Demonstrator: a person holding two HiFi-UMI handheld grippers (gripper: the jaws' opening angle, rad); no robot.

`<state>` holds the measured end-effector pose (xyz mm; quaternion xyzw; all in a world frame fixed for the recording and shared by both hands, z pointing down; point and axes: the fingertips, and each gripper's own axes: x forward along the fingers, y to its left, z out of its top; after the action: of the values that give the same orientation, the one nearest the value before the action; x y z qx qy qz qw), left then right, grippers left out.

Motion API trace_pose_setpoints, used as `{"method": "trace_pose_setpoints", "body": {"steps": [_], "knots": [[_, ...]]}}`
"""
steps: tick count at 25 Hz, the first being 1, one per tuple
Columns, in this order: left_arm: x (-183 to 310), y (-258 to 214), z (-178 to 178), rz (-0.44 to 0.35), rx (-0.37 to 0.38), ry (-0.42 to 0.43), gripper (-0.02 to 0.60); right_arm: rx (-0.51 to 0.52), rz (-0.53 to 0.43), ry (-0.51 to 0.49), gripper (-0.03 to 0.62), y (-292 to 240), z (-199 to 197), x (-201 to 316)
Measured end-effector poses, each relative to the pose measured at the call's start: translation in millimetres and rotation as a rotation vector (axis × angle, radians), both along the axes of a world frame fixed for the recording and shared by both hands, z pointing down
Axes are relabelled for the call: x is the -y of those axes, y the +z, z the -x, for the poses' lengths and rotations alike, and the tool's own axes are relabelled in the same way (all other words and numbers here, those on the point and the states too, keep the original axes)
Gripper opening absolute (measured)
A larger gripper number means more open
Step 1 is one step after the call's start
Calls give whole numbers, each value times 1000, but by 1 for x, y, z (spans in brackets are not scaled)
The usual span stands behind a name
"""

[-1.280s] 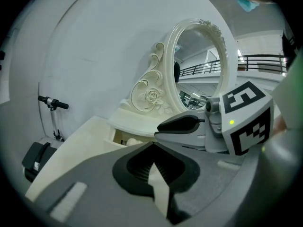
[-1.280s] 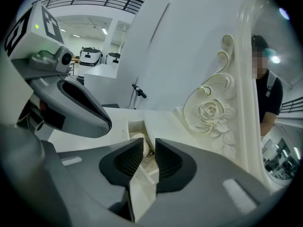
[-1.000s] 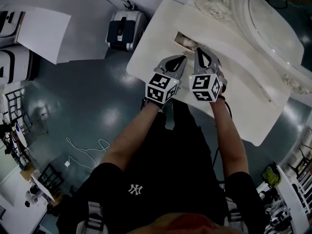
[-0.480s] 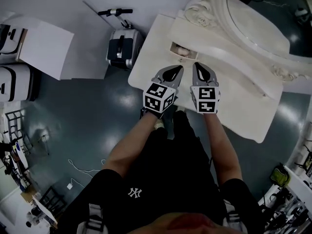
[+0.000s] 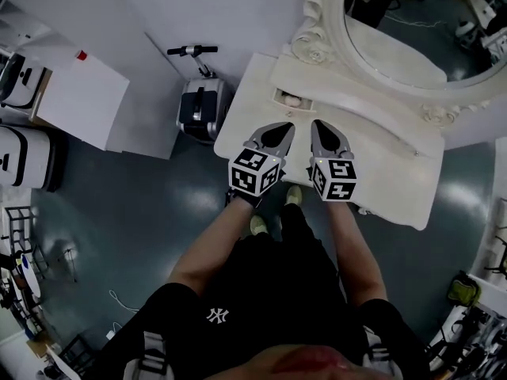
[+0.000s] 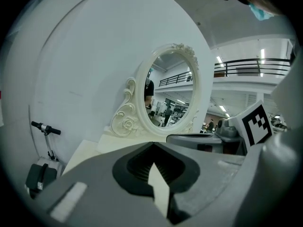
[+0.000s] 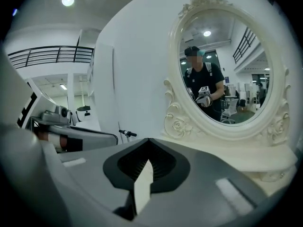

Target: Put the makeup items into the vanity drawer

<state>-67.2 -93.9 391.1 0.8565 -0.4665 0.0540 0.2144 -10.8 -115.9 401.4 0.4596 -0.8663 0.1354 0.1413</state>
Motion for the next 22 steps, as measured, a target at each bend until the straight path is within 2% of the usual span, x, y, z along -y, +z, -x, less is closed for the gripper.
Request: {"method": "trace_pose_setpoints", "body": {"steps": [10, 22], "knots": [[-32, -56, 4, -86, -17, 13, 0, 38, -86, 17, 23, -56, 1, -36], [-58, -96, 4, -169, -24, 8, 0, 48, -160, 17, 23, -86, 2, -65]]}}
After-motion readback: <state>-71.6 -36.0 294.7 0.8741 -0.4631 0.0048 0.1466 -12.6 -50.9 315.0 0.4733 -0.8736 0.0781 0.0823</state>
